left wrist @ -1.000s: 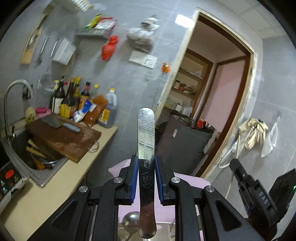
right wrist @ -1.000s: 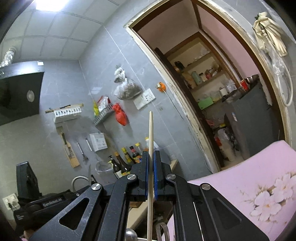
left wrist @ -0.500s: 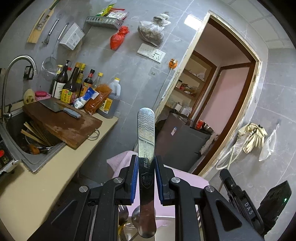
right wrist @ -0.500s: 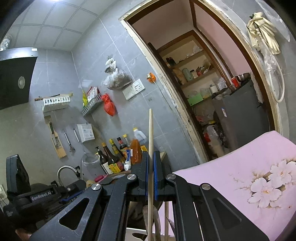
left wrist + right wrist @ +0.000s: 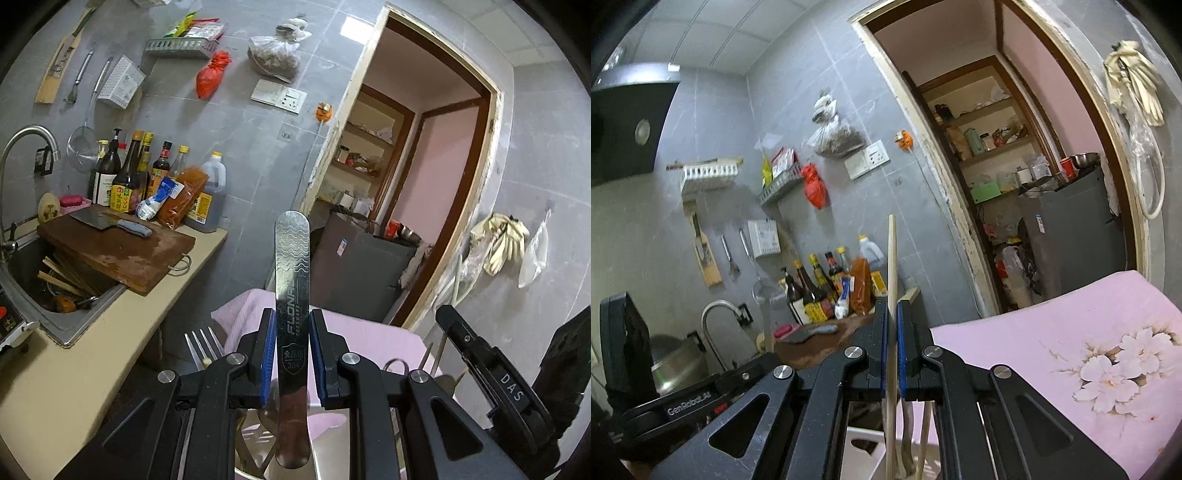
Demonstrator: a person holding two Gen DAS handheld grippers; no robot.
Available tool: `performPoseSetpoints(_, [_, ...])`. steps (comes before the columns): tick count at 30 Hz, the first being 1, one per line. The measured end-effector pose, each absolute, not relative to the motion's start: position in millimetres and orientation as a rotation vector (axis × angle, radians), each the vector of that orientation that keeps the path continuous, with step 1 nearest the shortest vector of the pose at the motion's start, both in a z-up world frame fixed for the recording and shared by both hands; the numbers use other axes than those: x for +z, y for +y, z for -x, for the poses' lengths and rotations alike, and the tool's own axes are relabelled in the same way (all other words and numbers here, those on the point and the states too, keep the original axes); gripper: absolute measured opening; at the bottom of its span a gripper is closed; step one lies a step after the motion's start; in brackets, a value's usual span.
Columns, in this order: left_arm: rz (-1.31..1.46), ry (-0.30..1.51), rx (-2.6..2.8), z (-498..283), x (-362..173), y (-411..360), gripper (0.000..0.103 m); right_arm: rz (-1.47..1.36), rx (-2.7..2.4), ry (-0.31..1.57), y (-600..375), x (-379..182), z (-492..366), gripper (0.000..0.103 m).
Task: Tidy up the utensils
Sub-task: 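Lower knife and chopstick into the caddy and open both tools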
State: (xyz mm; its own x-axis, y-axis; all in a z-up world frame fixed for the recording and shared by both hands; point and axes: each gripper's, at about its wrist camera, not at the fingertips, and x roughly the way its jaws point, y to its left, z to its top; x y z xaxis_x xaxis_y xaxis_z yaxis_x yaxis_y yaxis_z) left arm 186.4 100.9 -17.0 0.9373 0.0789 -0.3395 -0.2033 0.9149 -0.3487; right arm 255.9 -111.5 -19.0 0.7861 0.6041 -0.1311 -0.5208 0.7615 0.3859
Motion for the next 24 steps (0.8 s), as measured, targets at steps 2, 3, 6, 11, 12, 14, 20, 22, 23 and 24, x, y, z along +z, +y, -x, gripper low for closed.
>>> performPoseSetpoints(2, [0.374, 0.336, 0.147, -186, -19, 98, 0.017, -0.328, 0.619, 0.259, -112, -20, -254, 0.004])
performPoseSetpoints(3, [0.365, 0.340, 0.145, -186, -20, 97, 0.017, -0.325, 0.620, 0.260, -112, -20, -254, 0.004])
performPoseSetpoints(6, [0.343, 0.347, 0.142, -185, -21, 94, 0.017, -0.319, 0.620, 0.267, -113, -22, -254, 0.004])
performPoseSetpoints(11, [0.315, 0.368, 0.138, -184, -22, 90, 0.017, -0.317, 0.617, 0.271, -114, -24, -254, 0.004])
performPoseSetpoints(12, [0.312, 0.372, 0.139, -183, -22, 89, 0.017, -0.315, 0.617, 0.273, -115, -24, -253, 0.004])
performPoseSetpoints(14, [0.308, 0.384, 0.138, -183, -23, 90, 0.017, -0.309, 0.616, 0.279, -115, -25, -254, 0.004])
performPoseSetpoints(20, [0.323, 0.397, 0.138, -182, -20, 93, 0.017, -0.301, 0.616, 0.287, -115, -25, -253, 0.004])
performPoseSetpoints(22, [0.322, 0.396, 0.136, -182, -18, 93, 0.017, -0.300, 0.615, 0.290, -115, -25, -252, 0.004])
performPoseSetpoints(23, [0.321, 0.396, 0.135, -182, -17, 93, 0.018, -0.300, 0.614, 0.290, -115, -25, -252, 0.004])
performPoseSetpoints(24, [0.319, 0.395, 0.133, -182, -17, 93, 0.018, -0.298, 0.613, 0.289, -115, -25, -252, 0.004])
